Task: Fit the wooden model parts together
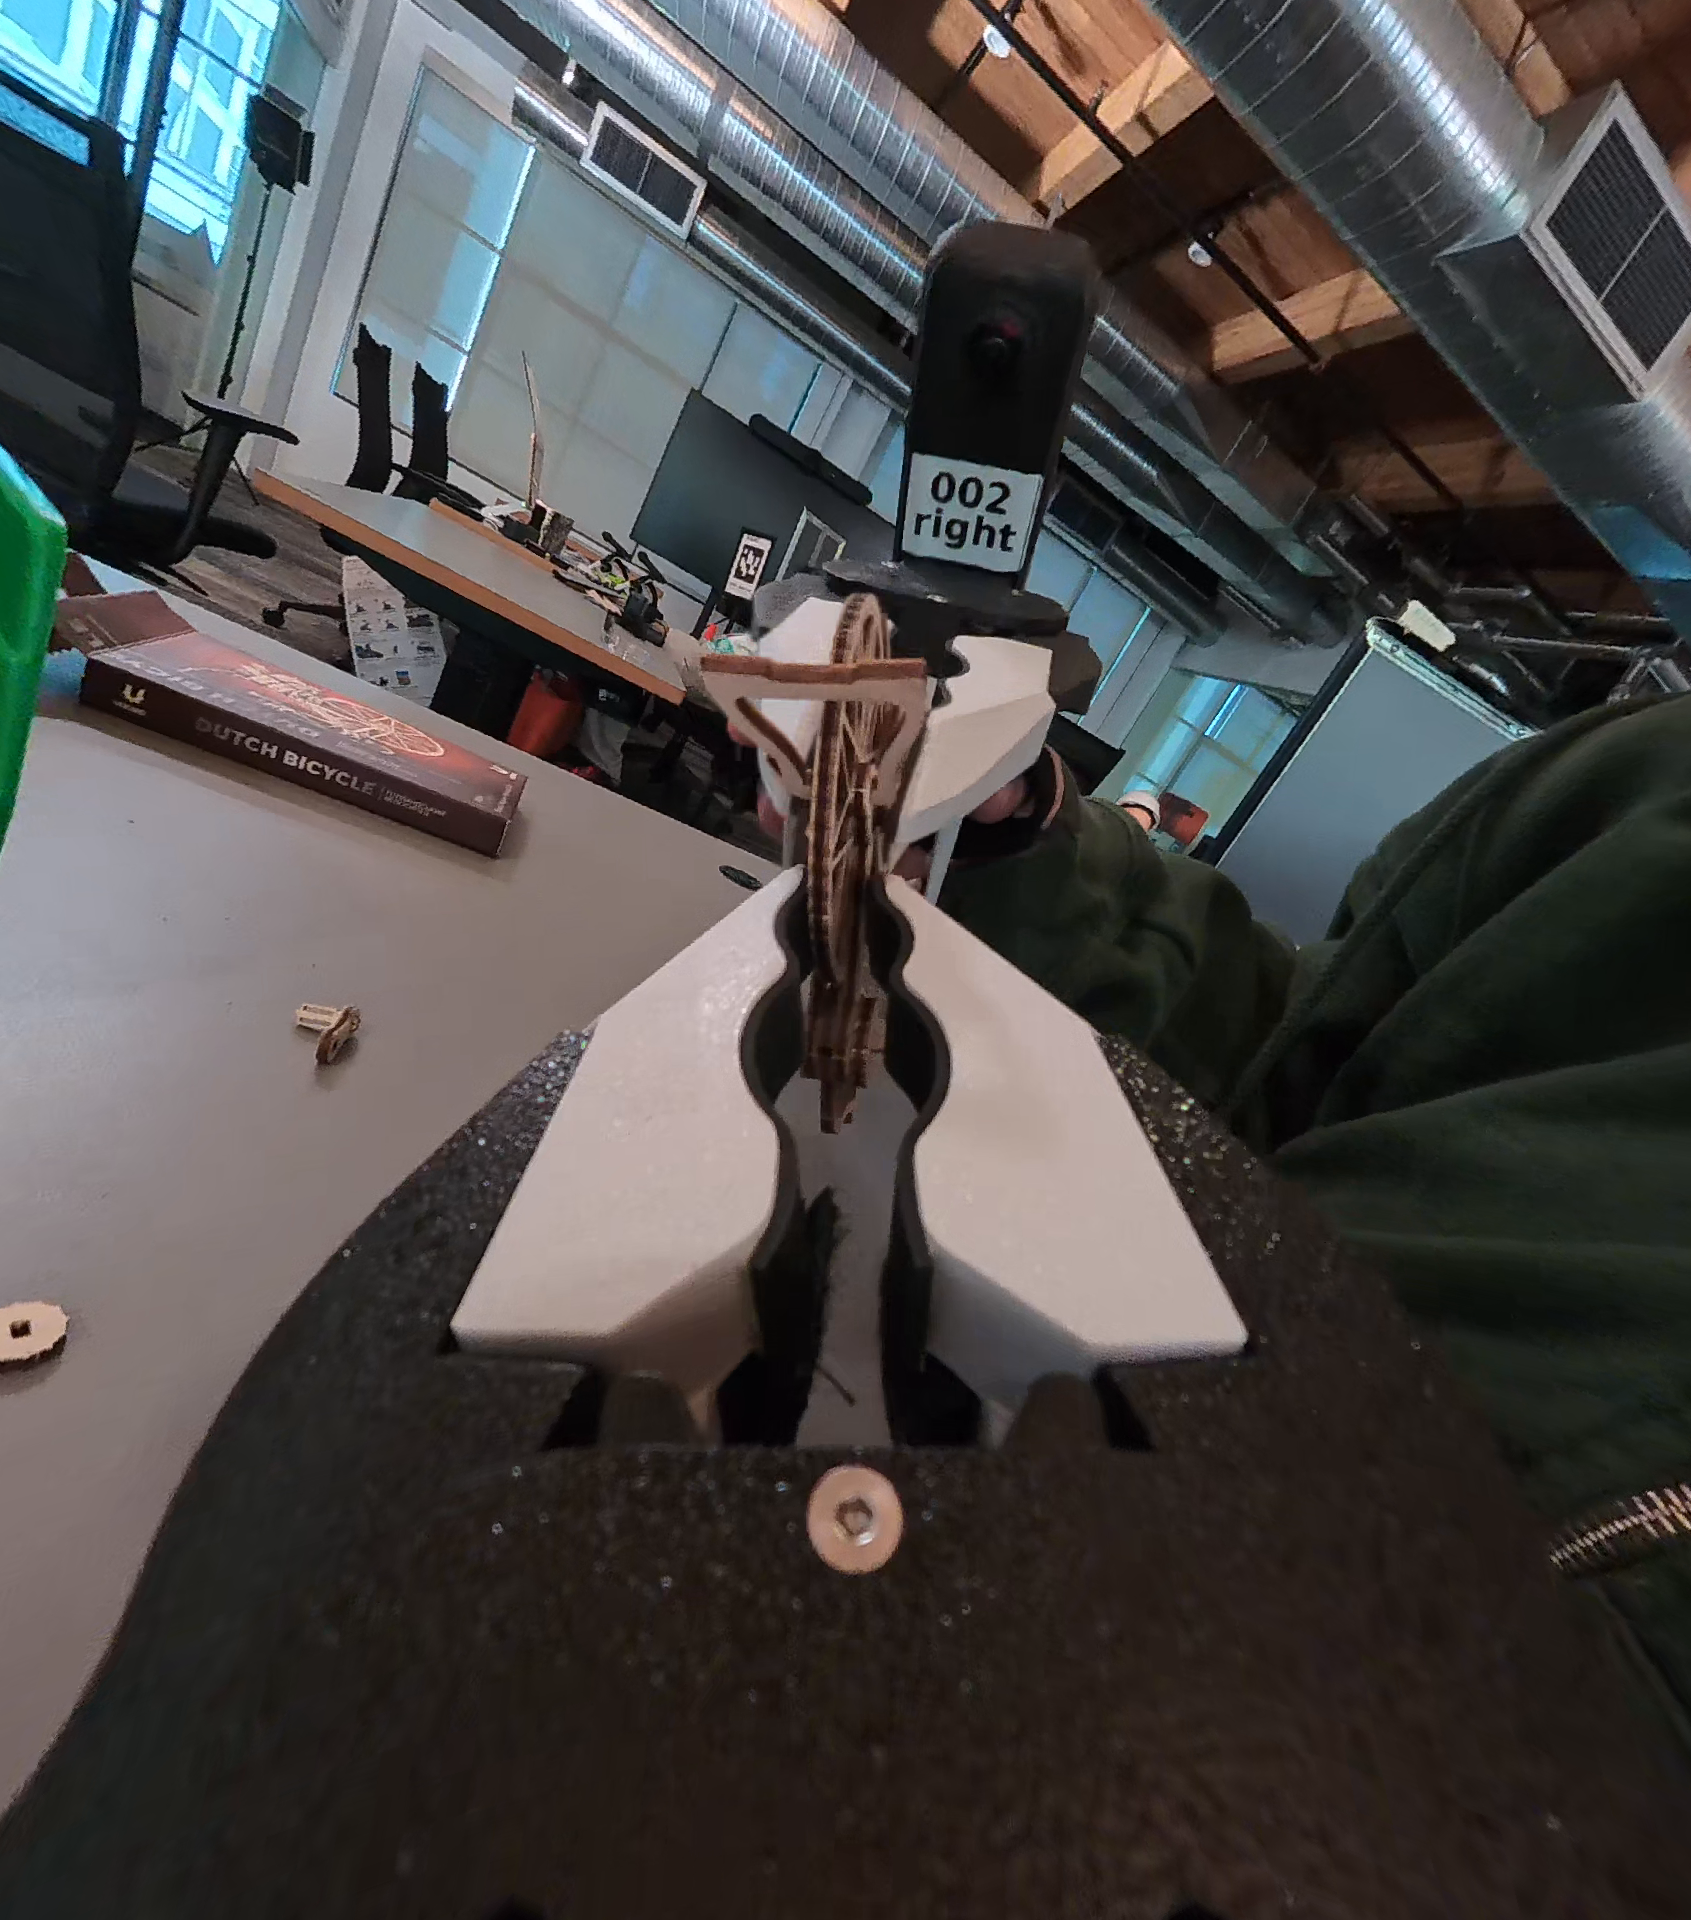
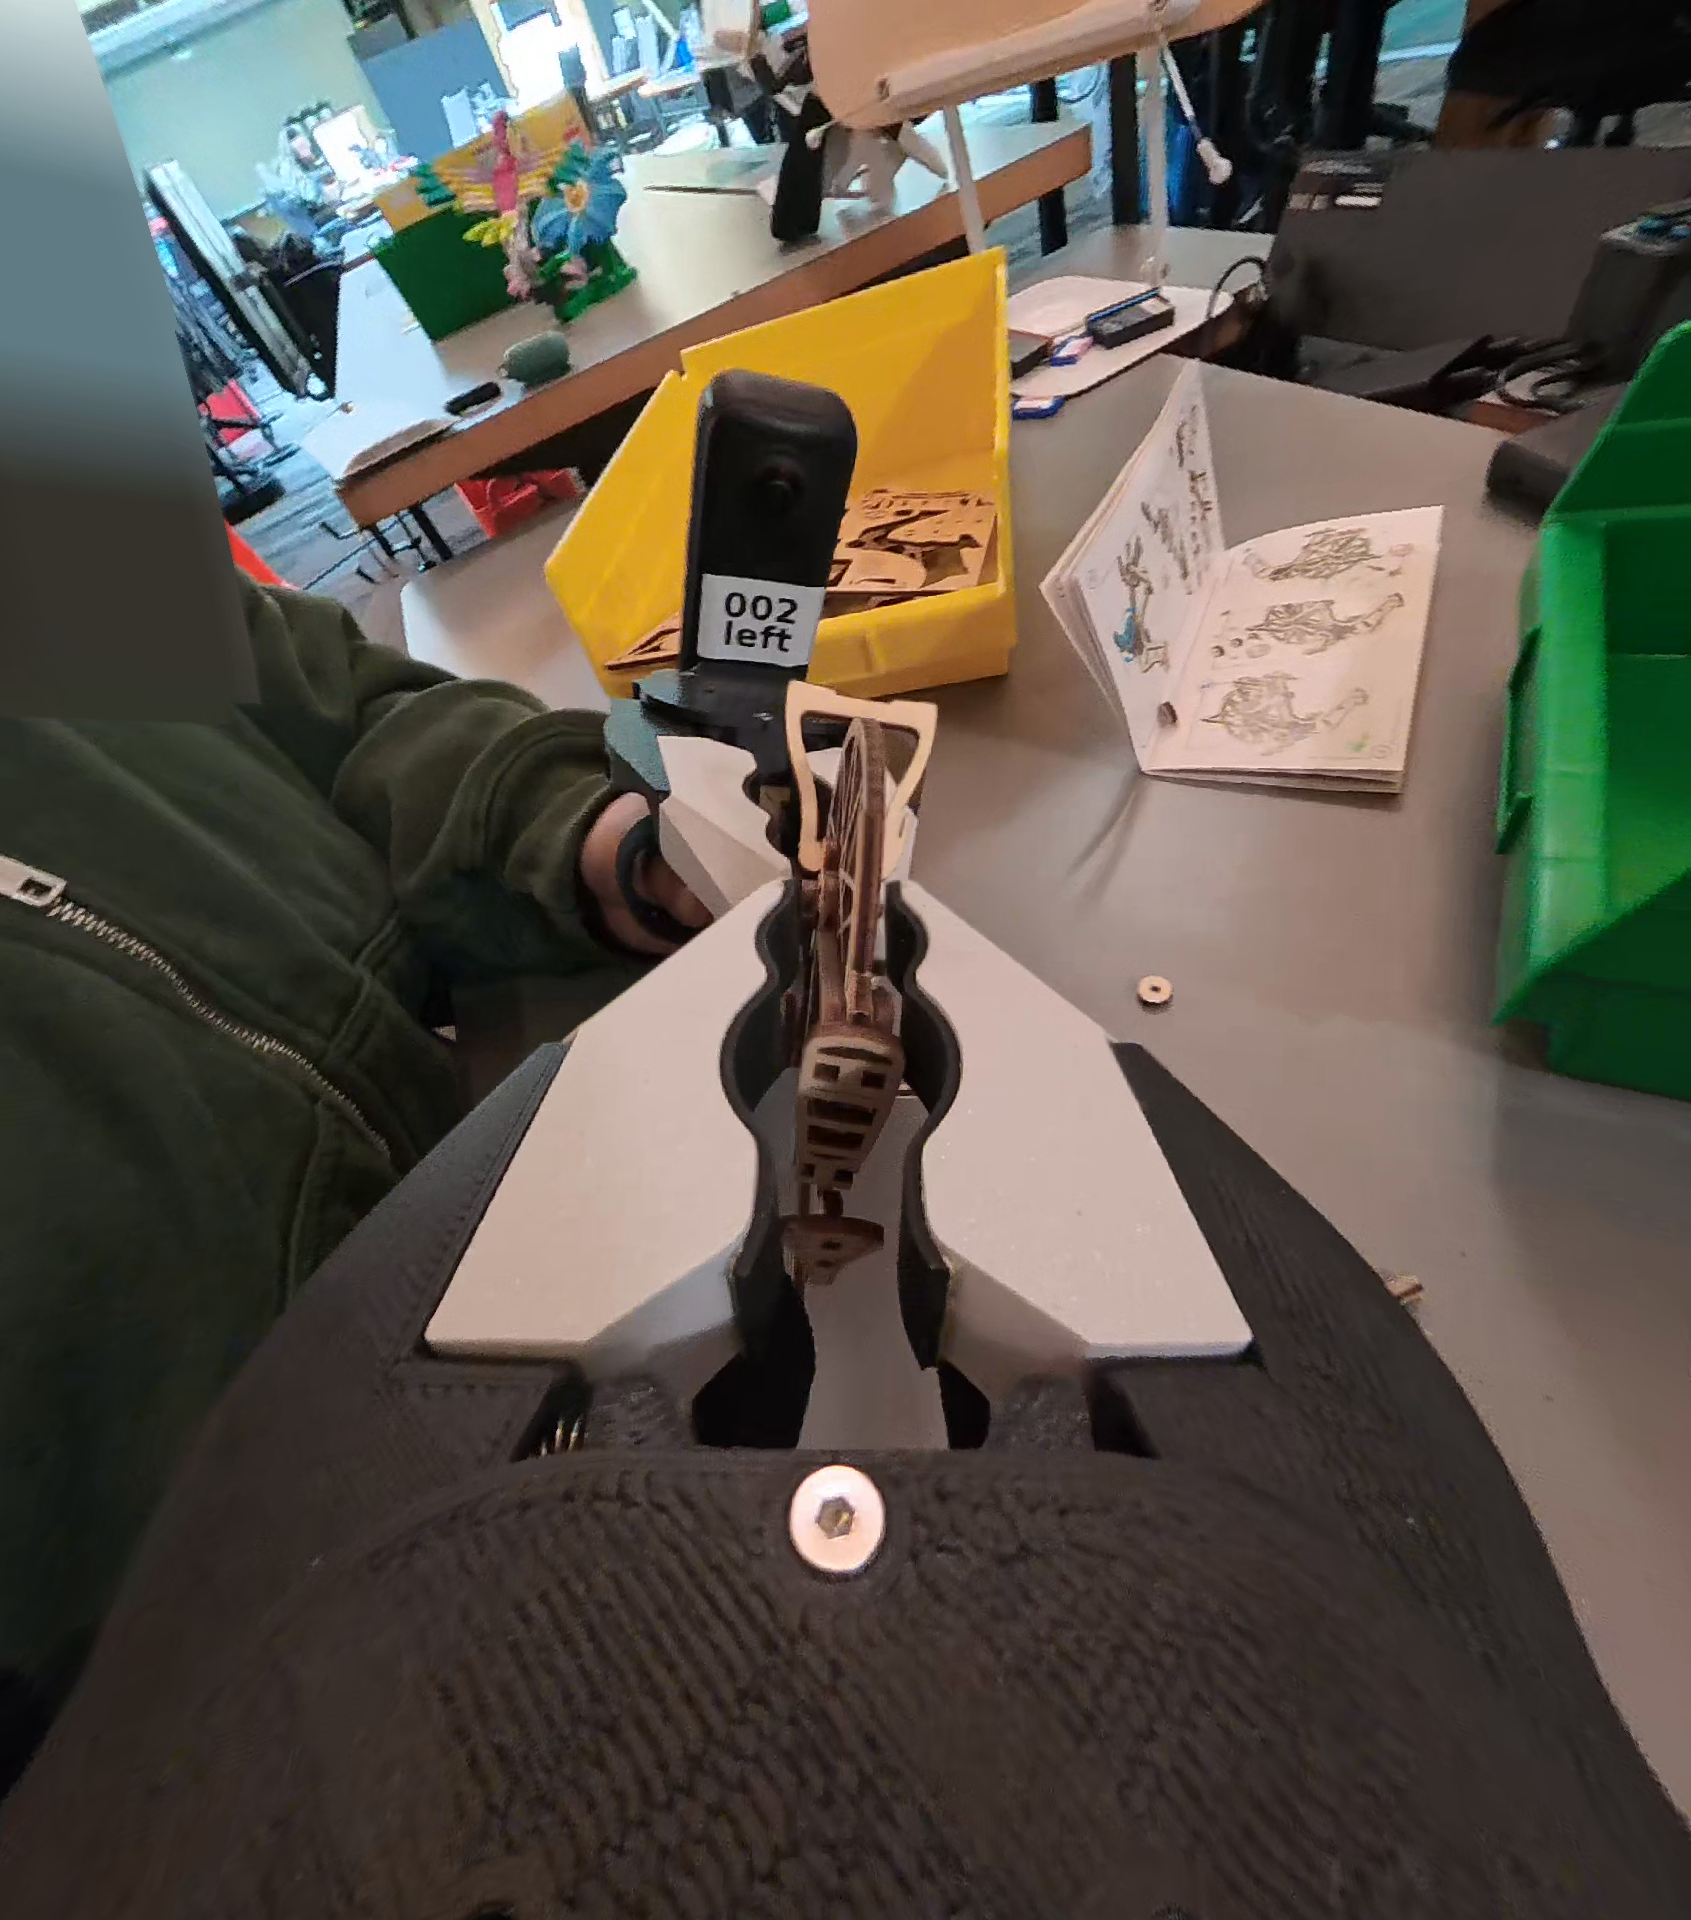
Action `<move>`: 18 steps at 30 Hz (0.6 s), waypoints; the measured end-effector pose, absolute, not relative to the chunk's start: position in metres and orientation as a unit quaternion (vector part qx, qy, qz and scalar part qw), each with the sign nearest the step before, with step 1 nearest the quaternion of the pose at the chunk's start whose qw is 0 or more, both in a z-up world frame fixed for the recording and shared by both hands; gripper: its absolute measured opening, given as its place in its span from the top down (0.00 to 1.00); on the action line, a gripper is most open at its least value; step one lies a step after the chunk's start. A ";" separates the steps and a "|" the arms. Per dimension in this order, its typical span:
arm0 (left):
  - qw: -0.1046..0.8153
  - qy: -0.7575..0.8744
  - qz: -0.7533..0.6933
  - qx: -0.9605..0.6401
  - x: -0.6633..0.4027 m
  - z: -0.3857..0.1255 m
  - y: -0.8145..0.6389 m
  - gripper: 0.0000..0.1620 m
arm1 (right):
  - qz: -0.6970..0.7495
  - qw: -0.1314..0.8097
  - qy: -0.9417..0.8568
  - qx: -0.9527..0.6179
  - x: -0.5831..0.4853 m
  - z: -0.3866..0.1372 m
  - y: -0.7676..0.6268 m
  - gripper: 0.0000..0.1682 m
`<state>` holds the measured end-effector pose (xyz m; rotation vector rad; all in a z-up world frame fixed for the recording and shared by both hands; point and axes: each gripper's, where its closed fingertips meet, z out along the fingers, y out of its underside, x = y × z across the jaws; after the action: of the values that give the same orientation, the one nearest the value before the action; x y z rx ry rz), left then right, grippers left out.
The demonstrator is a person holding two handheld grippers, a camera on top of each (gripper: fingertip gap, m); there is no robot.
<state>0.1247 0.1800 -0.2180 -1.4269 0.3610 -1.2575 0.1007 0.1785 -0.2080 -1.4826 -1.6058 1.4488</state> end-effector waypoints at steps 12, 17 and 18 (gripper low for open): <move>0.643 0.242 -0.414 -0.597 0.123 -0.205 0.172 0.96 | 0.512 0.308 -0.614 -0.515 0.100 -0.195 0.169 0.92; 0.651 0.250 -0.426 -0.576 0.123 -0.197 0.168 0.96 | 0.506 0.329 -0.626 -0.495 0.100 -0.187 0.163 0.92; 0.652 0.242 -0.440 -0.568 0.123 -0.194 0.167 0.96 | 0.508 0.338 -0.628 -0.483 0.100 -0.185 0.161 0.92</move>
<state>0.1230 0.1667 -0.1941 -1.2904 0.5501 -0.9984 0.1001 0.1611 -0.1848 -1.2588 -1.6351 1.3240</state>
